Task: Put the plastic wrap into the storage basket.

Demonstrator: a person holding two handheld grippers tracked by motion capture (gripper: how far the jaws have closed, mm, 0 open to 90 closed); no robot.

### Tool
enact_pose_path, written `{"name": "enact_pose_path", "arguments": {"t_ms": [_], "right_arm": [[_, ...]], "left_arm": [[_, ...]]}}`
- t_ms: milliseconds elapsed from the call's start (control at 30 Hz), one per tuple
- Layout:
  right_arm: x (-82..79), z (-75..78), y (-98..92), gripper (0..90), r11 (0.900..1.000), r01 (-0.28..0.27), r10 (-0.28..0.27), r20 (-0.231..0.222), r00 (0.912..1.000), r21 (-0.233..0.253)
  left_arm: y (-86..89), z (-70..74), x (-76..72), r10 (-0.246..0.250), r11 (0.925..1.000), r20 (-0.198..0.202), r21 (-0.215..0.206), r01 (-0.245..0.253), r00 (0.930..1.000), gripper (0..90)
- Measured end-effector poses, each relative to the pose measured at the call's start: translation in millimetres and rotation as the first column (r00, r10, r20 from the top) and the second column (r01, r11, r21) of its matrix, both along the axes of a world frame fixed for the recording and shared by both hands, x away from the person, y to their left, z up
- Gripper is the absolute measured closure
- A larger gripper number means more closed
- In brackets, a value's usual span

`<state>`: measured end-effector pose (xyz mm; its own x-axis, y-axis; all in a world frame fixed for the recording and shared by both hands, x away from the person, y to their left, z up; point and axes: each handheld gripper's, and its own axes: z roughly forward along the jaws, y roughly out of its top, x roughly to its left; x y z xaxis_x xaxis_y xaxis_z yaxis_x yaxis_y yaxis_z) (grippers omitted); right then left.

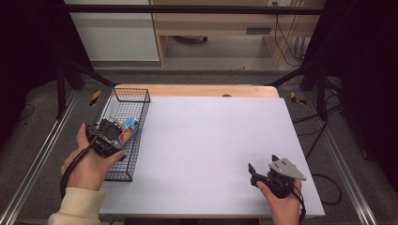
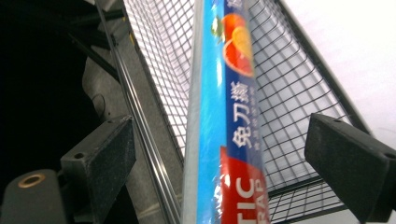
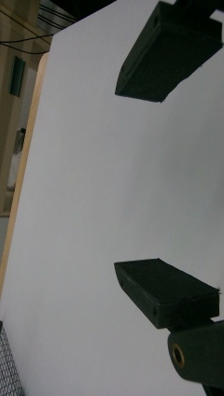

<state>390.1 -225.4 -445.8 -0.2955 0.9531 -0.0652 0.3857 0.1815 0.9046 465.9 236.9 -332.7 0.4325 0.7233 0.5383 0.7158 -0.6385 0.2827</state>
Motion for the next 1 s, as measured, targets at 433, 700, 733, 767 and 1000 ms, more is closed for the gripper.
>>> {"name": "enact_pose_path", "arguments": {"t_ms": [433, 700, 733, 767, 1000], "right_arm": [[-0.4, 1.4, -0.7, 13.0, 1.0, 0.007, -0.007, 0.007, 0.9999, 0.001], [-0.6, 2.2, -2.5, 12.6, 1.0, 0.014, -0.014, 0.011, 0.9998, 0.004], [-0.8, 2.3, -2.5, 12.6, 1.0, 0.015, -0.015, 0.009, 0.9998, 0.006], [-0.8, 2.3, -2.7, 12.6, 1.0, 0.015, -0.015, 0.011, 0.9998, 0.005], [-1.0, 2.7, -3.7, 11.8, 1.0, 0.018, -0.018, 0.012, 0.9998, 0.005]], "left_arm": [[-24.8, 14.9, -13.1, -0.127, 0.9837, 0.072, -0.12, 0.134, 0.9894, 4.9], [-53.4, 13.5, -21.9, -0.231, 0.9571, 0.078, -0.162, 0.24, 0.97, 4.7], [-56.3, 12.9, -22.7, -0.244, 0.95, 0.086, -0.178, 0.256, 0.9659, 4.8], [-59.0, 12.1, -23.2, -0.252, 0.9456, 0.089, -0.189, 0.265, 0.9636, 4.8], [-76.4, 3.6, -27.6, -0.312, 0.9186, 0.096, -0.224, 0.326, 0.9453, 5.1]]}}
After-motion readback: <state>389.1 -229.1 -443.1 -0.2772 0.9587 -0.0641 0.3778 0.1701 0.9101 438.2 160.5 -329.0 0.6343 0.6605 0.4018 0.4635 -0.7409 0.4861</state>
